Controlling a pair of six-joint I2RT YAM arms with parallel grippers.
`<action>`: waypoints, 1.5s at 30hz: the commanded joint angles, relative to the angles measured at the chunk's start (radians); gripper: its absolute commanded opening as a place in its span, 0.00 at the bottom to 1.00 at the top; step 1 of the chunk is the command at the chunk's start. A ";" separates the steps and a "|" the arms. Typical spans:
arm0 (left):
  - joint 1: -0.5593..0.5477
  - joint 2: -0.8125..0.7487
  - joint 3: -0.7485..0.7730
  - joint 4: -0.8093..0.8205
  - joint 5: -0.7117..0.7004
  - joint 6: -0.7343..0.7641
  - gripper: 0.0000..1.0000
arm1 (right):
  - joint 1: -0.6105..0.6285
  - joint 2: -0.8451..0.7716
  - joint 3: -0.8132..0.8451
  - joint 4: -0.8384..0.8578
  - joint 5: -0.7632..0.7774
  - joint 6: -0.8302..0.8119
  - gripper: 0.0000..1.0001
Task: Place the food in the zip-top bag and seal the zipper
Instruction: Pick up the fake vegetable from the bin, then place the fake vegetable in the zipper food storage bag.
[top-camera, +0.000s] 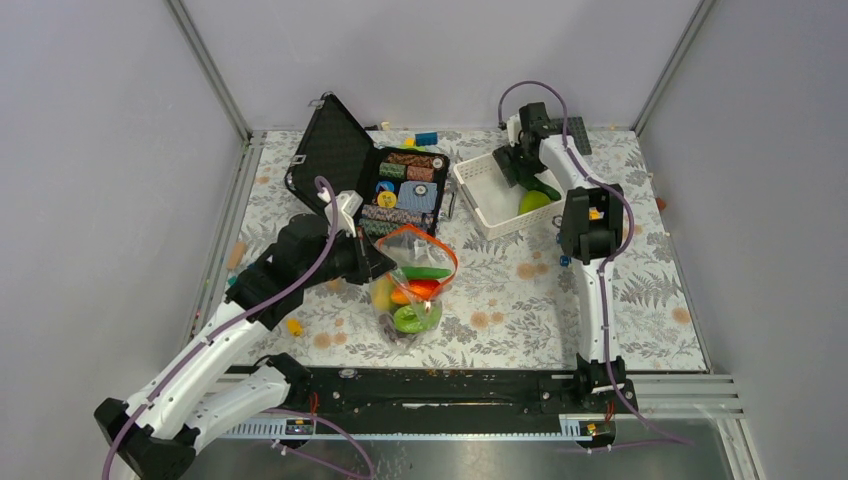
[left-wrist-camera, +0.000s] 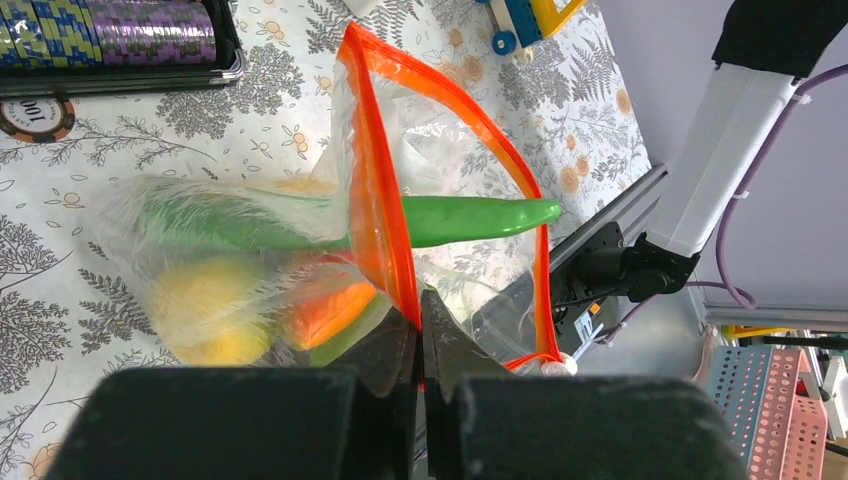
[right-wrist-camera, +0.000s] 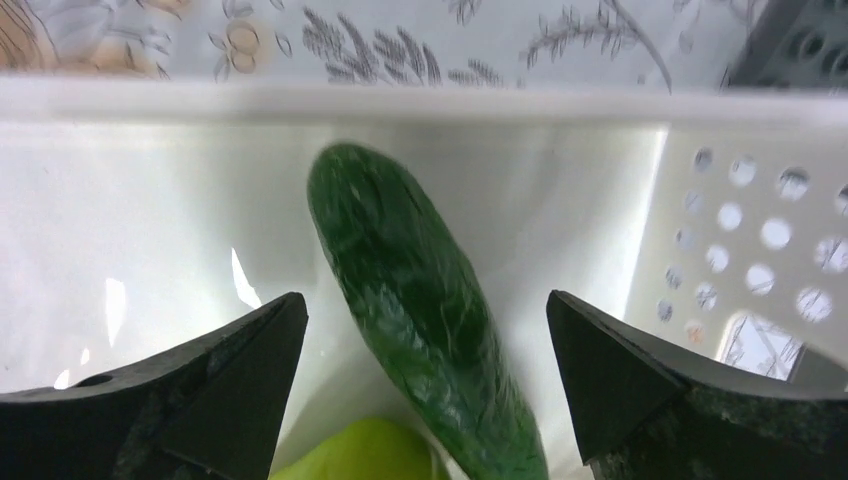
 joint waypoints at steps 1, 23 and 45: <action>0.003 0.015 0.045 0.057 -0.001 0.024 0.00 | 0.016 0.085 0.167 -0.128 -0.038 -0.081 0.95; 0.002 0.006 0.055 0.050 0.002 0.020 0.00 | 0.016 0.008 0.102 -0.086 -0.110 -0.022 0.31; 0.003 -0.106 -0.035 0.086 -0.002 0.000 0.00 | 0.018 -0.950 -0.800 0.787 -0.373 0.287 0.21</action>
